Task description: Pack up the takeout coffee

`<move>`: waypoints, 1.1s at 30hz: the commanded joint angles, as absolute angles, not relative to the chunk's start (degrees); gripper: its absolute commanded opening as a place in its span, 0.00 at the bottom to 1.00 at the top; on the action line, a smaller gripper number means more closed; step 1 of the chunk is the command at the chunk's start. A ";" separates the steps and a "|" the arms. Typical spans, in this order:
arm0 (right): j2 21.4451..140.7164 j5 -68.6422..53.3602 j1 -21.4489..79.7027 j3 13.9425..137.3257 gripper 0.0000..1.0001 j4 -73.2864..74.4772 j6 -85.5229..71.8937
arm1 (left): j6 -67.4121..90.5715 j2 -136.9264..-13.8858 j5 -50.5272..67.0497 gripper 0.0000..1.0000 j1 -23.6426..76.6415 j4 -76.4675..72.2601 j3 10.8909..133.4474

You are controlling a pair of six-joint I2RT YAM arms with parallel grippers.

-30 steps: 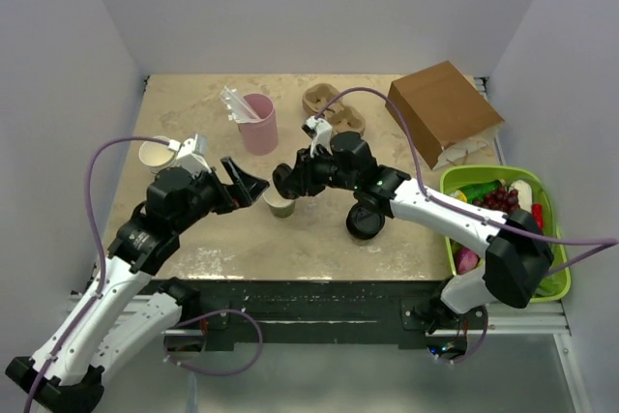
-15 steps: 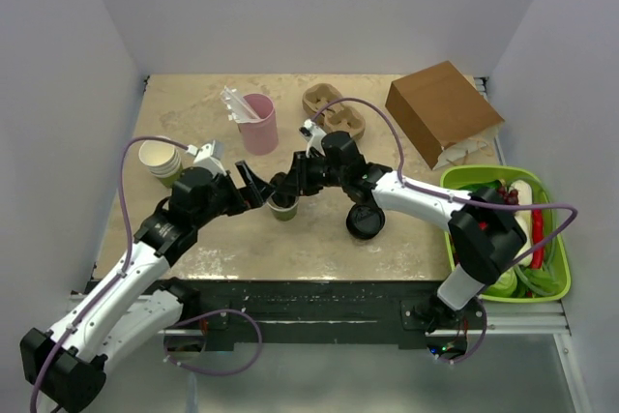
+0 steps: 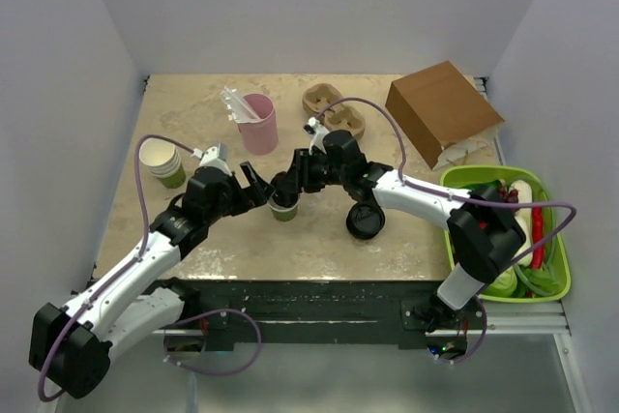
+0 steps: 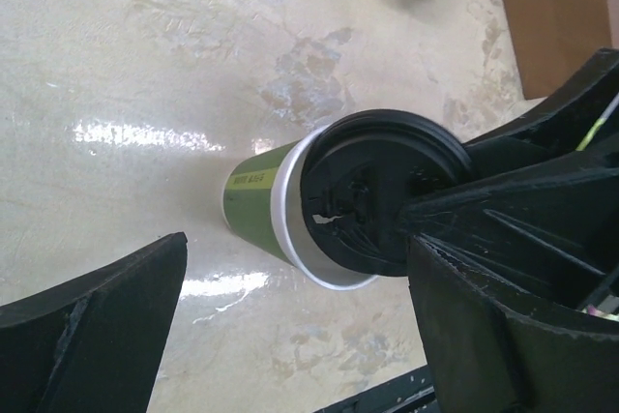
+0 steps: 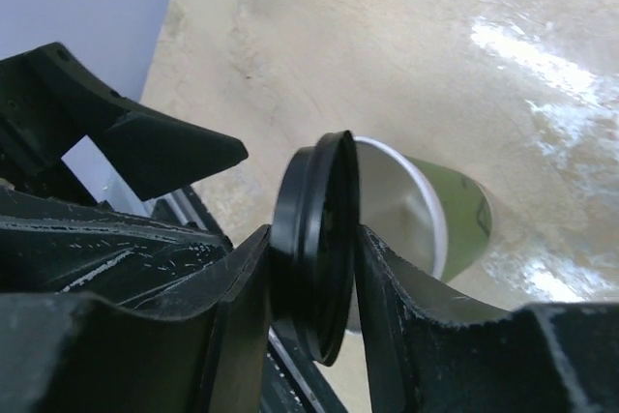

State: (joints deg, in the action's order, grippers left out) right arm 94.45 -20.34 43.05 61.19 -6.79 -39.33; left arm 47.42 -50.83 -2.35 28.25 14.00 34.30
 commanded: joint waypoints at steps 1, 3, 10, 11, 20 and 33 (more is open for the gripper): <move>92.11 -14.78 42.72 63.63 0.43 -3.00 -37.44 | 48.08 -52.64 -2.90 1.00 28.04 9.67 33.49; 90.89 -11.71 42.80 63.54 0.47 -2.29 -36.57 | 47.99 -53.17 -2.64 1.00 28.04 8.97 33.49; 88.68 -8.70 42.72 62.67 0.51 -1.14 -34.98 | 48.25 -54.93 -1.06 1.00 28.04 5.90 32.44; 89.03 -8.88 42.71 62.67 0.51 -1.23 -34.81 | 48.25 -55.02 -0.71 1.00 28.04 5.37 32.26; 92.20 -9.07 42.89 63.72 0.44 1.93 -34.89 | 49.48 -59.33 2.81 0.99 28.04 1.41 31.55; 91.05 -8.87 42.89 63.28 0.49 2.99 -32.34 | 51.42 -60.12 2.72 0.99 28.04 -0.88 30.41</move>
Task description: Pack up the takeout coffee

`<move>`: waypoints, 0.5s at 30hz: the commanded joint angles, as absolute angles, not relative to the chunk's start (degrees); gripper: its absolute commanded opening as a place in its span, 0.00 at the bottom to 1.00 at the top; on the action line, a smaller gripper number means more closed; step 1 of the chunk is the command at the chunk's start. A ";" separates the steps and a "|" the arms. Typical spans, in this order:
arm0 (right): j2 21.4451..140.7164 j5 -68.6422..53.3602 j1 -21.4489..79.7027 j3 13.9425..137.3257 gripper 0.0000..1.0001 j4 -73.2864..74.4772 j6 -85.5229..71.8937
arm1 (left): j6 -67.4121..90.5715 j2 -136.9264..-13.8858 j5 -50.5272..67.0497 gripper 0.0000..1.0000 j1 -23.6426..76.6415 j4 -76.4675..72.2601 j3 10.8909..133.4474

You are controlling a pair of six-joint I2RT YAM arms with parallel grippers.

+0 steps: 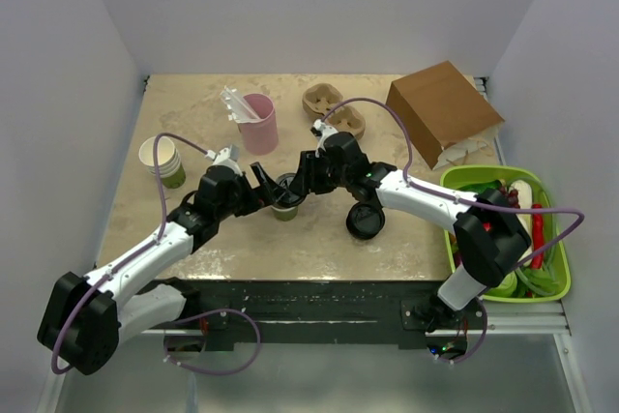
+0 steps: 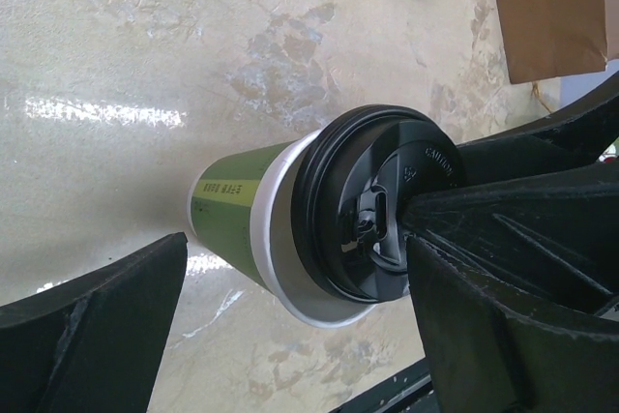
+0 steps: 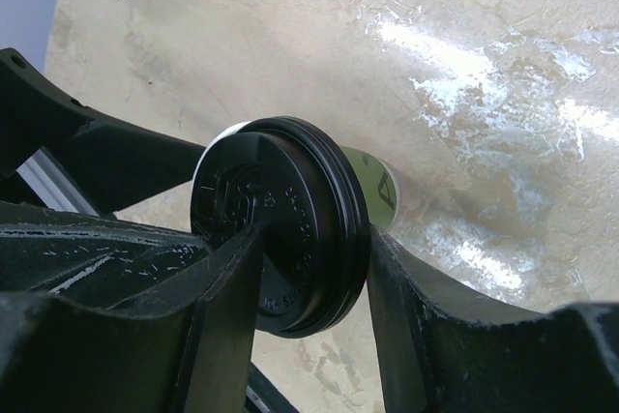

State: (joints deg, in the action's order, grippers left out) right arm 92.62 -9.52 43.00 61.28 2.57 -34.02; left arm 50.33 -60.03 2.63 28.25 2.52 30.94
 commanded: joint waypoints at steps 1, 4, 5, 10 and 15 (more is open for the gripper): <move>91.23 -9.40 42.89 63.28 0.49 2.81 -32.17 | 51.50 -60.12 3.16 0.99 28.04 -0.97 30.50; 92.02 -10.98 42.80 63.54 0.53 2.99 -31.73 | 51.86 -60.03 4.56 0.99 28.04 -2.28 30.06; 92.28 -10.90 42.89 63.54 0.53 3.16 -31.73 | 52.38 -60.20 5.27 0.99 28.04 -2.81 29.88; 92.73 -10.46 42.89 63.28 0.55 3.52 -31.90 | 53.09 -61.00 7.30 0.97 28.04 -3.87 29.71; 92.64 -13.88 42.98 63.54 0.58 2.99 -30.85 | 53.96 -60.47 6.59 0.92 28.04 -3.26 29.00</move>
